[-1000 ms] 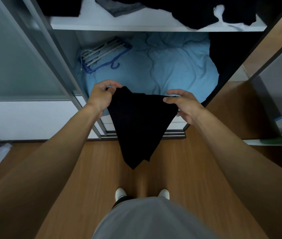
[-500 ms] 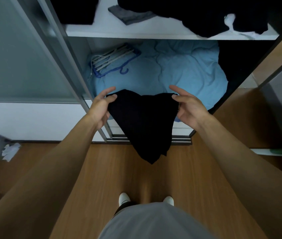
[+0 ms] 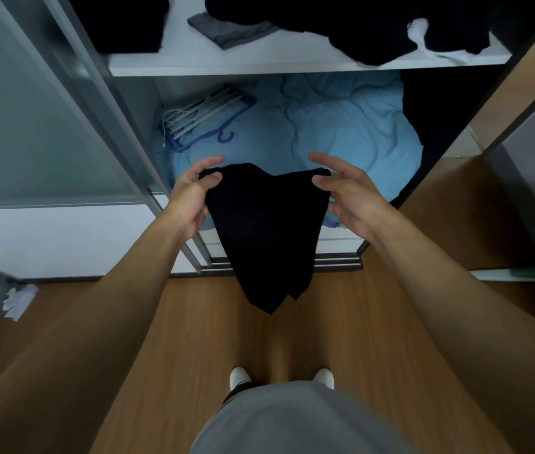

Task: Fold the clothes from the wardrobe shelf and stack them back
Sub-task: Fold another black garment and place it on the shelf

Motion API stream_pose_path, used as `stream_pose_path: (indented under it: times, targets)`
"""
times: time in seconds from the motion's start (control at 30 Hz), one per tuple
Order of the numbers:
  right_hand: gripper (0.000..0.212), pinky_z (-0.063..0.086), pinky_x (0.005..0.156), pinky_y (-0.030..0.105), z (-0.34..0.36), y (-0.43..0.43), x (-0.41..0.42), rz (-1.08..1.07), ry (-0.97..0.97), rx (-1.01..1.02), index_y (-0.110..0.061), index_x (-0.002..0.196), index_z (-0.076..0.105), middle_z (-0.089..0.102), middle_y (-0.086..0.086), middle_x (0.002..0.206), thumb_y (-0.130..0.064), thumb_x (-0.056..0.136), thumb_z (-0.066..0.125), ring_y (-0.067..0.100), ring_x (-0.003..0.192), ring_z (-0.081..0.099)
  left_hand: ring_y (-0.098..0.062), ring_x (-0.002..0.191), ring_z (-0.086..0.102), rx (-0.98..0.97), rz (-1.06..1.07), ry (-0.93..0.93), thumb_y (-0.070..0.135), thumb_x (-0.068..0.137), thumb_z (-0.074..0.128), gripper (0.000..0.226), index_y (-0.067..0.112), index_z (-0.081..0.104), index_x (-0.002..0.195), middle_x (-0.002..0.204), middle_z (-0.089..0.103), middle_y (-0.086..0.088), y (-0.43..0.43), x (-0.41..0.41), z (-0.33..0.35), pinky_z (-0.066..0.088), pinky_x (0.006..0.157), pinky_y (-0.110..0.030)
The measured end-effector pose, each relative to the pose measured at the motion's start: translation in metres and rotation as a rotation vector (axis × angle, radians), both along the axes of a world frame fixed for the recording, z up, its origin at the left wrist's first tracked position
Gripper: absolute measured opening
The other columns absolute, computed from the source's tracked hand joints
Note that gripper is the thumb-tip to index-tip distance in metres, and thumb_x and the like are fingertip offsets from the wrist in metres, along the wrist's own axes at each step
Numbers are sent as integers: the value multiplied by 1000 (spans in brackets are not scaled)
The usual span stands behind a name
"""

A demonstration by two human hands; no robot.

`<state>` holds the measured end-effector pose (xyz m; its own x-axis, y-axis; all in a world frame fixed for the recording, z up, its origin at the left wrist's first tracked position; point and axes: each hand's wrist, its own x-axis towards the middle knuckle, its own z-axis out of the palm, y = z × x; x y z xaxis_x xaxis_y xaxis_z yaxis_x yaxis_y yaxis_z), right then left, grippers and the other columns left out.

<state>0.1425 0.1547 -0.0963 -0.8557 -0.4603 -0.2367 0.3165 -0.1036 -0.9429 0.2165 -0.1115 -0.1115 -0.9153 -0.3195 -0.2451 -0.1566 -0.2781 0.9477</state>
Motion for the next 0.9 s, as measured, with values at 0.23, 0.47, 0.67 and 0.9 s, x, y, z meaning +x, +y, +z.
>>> stream_pose_path:
  times: [0.23, 0.47, 0.67, 0.9]
  targets:
    - [51, 50, 61, 7, -4, -6, 8, 18, 110, 522, -11, 128, 64, 68, 4, 114, -14, 81, 82, 6, 87, 65, -10, 77, 64, -398, -50, -86, 6, 105, 36, 33, 16, 67, 109, 89, 68, -2, 19, -14, 10, 50, 63, -15]
    - [54, 51, 95, 30, -4, -3, 7, 184, 250, 889, -5, 128, 61, 64, 8, 117, -17, 79, 83, 22, 110, 61, -17, 111, 62, -533, -269, -216, 23, 81, 82, 46, 21, 62, 123, 120, 63, -4, 17, -17, 12, 48, 102, -28]
    - [12, 50, 66, 27, -5, 6, -2, 151, 364, 991, 2, 95, 70, 63, 8, 82, -9, 91, 67, 20, 76, 60, -17, 109, 61, -885, -507, -415, 14, 71, 88, 59, 13, 62, 124, 114, 65, -1, 14, -14, 15, 44, 89, -20]
    - [15, 38, 41, 9, -9, 16, 0, 36, 254, 720, -17, 88, 72, 61, -5, 67, -9, 95, 63, -5, 46, 56, -22, 120, 58, -629, -268, -334, 9, 72, 87, 54, 12, 67, 122, 125, 65, -9, 9, -10, 10, 42, 111, -35]
